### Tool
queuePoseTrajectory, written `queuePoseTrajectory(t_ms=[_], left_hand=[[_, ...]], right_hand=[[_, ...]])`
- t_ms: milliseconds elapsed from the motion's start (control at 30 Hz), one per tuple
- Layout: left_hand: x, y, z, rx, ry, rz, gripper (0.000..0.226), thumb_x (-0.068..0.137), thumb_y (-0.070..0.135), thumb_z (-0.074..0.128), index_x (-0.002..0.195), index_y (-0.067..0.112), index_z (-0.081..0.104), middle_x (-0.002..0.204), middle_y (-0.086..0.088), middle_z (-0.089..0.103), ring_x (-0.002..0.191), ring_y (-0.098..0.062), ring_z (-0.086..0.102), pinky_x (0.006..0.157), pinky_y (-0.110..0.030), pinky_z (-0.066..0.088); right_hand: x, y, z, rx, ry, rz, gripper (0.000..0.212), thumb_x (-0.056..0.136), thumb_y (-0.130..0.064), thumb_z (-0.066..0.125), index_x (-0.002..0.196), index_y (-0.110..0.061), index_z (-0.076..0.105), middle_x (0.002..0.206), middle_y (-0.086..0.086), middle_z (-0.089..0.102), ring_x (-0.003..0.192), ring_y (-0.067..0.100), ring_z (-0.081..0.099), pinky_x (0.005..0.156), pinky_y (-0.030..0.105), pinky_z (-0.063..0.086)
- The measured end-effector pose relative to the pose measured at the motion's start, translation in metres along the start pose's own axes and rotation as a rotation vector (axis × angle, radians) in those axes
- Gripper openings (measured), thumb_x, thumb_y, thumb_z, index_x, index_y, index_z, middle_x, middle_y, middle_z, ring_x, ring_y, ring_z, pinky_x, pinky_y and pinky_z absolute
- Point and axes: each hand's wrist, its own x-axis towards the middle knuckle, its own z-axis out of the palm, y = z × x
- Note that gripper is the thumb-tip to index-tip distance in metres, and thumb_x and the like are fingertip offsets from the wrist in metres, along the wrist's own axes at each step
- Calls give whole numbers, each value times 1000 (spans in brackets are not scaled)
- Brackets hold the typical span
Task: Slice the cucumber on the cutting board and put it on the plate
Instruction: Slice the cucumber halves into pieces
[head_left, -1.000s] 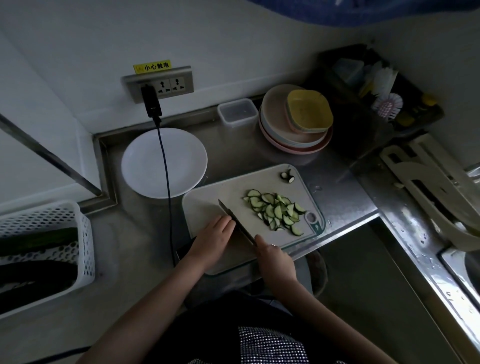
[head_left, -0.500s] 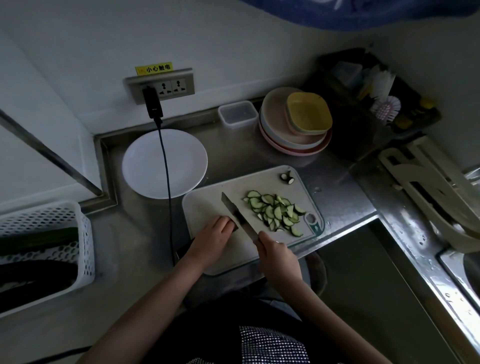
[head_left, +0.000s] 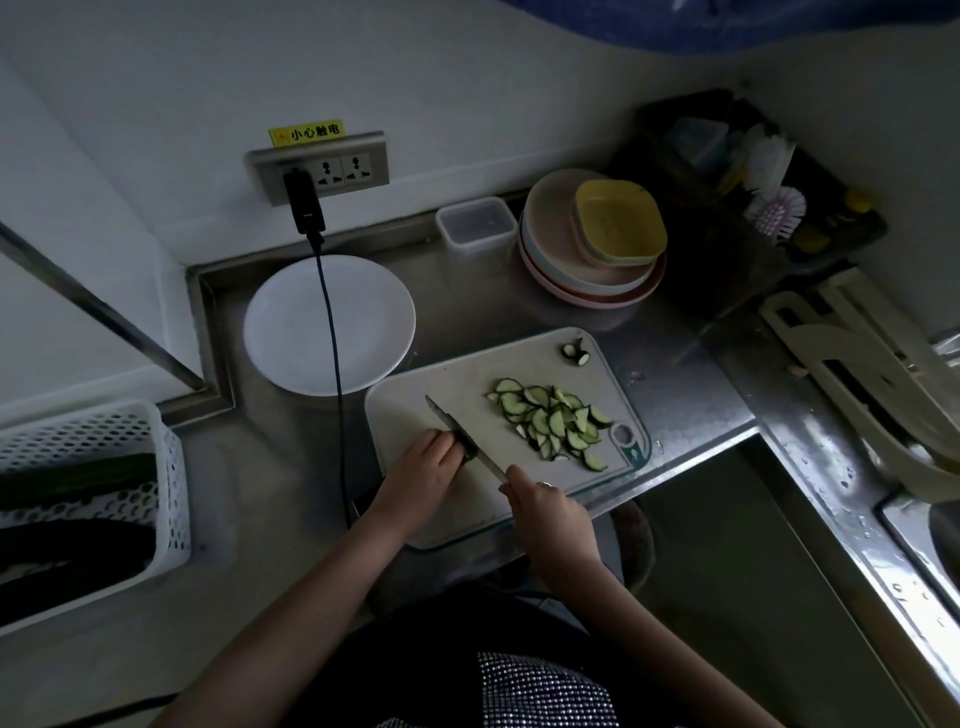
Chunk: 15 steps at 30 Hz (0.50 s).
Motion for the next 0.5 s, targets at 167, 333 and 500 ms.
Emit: queuePoseTrajectory(t_ms=[167,333,500], left_hand=[[0,-1,2,-24,9,30,32,75,14,42,105,5,44,98,-12,50,90,-26,45,80,-32,37],[-3,-3,4,-14,-32,-9,31,76,14,44,106,6,44,93,-14,59,91,-25,46,80,-33,42],[-3,-2,4,-16,-55,-22,28,77,13,42,104,7,44,93,-14,59,92,-26,46,76,-36,48]], right_hand=[[3,2,0,-46,-25,-28,16,102,-33,36,112,-20,37,95,11,63,82,35,64,57,33,38],[2,2,0,-70,-20,-52,17,102,-34,35,111,-20,36,92,10,62,81,34,65,57,33,38],[2,1,5,-102,-30,-59,18,103,-30,33,116,-18,36,92,11,62,80,33,64,56,33,37]])
